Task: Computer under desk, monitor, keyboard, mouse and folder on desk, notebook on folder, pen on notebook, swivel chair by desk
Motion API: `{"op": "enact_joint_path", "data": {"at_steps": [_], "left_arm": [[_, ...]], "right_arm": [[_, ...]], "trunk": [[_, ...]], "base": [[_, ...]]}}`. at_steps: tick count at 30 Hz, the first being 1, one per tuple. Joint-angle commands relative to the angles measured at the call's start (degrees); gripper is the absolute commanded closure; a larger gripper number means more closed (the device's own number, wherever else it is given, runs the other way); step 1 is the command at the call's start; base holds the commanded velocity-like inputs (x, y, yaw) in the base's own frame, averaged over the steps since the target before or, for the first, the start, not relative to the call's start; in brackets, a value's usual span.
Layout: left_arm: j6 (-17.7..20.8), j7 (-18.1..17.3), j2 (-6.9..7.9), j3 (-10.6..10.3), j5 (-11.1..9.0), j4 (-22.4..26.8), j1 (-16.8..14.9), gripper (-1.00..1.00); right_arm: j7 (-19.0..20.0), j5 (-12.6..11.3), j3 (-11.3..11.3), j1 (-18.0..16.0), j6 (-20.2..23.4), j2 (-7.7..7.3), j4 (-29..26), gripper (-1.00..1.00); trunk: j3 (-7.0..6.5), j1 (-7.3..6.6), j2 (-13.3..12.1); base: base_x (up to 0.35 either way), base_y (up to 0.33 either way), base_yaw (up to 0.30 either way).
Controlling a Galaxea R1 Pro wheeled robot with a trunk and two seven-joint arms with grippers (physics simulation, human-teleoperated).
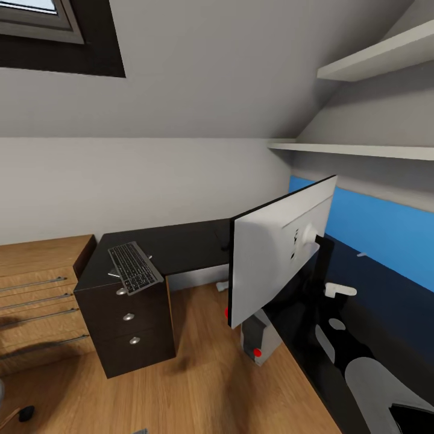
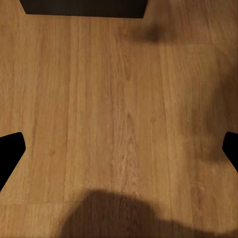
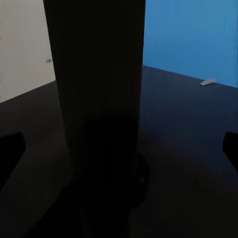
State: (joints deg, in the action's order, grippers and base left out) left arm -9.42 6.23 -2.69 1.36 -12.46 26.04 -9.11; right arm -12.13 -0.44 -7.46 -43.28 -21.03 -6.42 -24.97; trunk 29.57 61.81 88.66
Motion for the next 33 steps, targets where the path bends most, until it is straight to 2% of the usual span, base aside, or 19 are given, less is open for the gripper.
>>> {"op": "enact_joint_path", "data": {"at_steps": [1,11,15,19,23,33], "left_arm": [[-0.2,0.0,-0.04,0.1,-0.2,0.0,0.0,-1.0],[-0.2,0.0,-0.03,0.1,-0.2,0.0,0.0,-1.0],[-0.3,0.1,-1.34,0.2,-0.1,-1.2,0.0,-1.0],[-0.3,0.1,-1.36,0.2,-0.1,-1.2,0.0,-1.0],[-0.6,0.1,-1.08,0.1,0.0,-2.4,0.0,-1.0],[-1.1,0.1,-0.93,0.1,0.1,-4.1,0.0,-1.0]], "right_arm": [[0.0,0.0,0.0,0.0,-0.2,0.01,0.0,-1.0],[0.1,0.0,0.0,0.0,-0.2,0.08,0.0,-1.0],[0.2,-0.1,0.3,-1.4,0.2,1.39,-1.3,-1.0],[0.2,-0.1,0.3,-1.6,0.2,2.69,-1.4,-1.0],[0.0,0.0,0.4,-0.3,-0.1,3.77,-0.2,-1.0],[-0.1,0.1,0.5,2.0,-0.2,4.03,3.1,-1.0]], "trunk": [[0.06,0.0,0.0],[0.06,0.0,0.0],[0.06,0.0,0.0],[0.06,0.0,0.0],[0.06,0.0,0.0],[0.06,0.0,0.0]], "base": [[0.0,0.0,0.0],[0.0,0.0,0.0],[0.0,0.0,0.0],[0.0,0.0,0.0],[0.0,0.0,0.0],[0.0,0.0,0.0]]}}
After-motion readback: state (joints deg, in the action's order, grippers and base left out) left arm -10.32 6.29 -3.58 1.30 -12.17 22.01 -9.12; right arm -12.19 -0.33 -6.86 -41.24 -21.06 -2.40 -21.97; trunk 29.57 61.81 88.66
